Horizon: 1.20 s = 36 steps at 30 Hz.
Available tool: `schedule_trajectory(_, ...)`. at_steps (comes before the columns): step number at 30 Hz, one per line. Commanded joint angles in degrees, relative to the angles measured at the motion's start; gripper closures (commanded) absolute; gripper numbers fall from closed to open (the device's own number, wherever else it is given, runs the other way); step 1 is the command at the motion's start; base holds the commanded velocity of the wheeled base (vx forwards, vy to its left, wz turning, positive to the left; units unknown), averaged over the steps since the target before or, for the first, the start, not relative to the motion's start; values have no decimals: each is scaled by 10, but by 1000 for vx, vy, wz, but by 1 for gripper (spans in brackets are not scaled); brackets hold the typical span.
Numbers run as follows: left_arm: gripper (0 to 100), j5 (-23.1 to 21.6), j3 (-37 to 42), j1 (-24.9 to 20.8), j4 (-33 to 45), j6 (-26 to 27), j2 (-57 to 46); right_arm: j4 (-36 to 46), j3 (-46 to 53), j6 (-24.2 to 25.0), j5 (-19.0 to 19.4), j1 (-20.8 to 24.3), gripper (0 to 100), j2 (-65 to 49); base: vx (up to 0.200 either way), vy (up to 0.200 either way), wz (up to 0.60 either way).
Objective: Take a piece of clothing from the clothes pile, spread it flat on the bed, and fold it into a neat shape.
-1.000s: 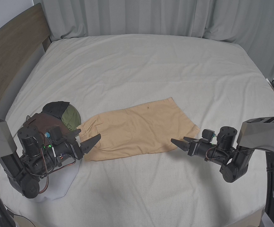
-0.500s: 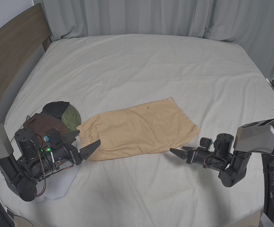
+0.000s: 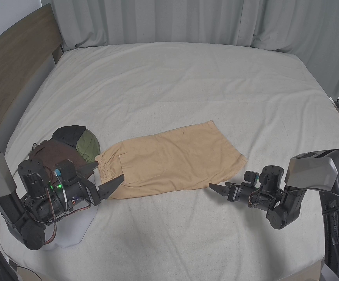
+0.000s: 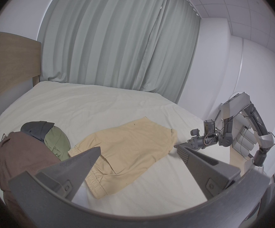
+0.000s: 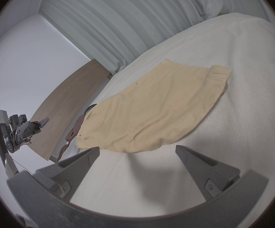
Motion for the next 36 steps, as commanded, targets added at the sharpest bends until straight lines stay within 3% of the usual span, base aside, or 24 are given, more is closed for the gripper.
schedule_trajectory(1, 0, 0, 2, 0, -1, 0, 2, 23, -33, 2, -12, 0, 0, 15, 0, 0, 0)
schedule_trajectory(8, 0, 0, 2, 0, -1, 0, 4, 48, -79, 53, -27, 10, 0, 18, 0, 0, 0)
schedule_trajectory(25, 0, 0, 3, -1, 0, -8, 7, 96, -172, 70, -64, 58, 0, 50, 0, 0, 0)
schedule_trajectory(36, 0, 1, -4, 1, -1, -7, 12, 91, -176, 76, -75, 60, 0, 53, 0, 0, 0)
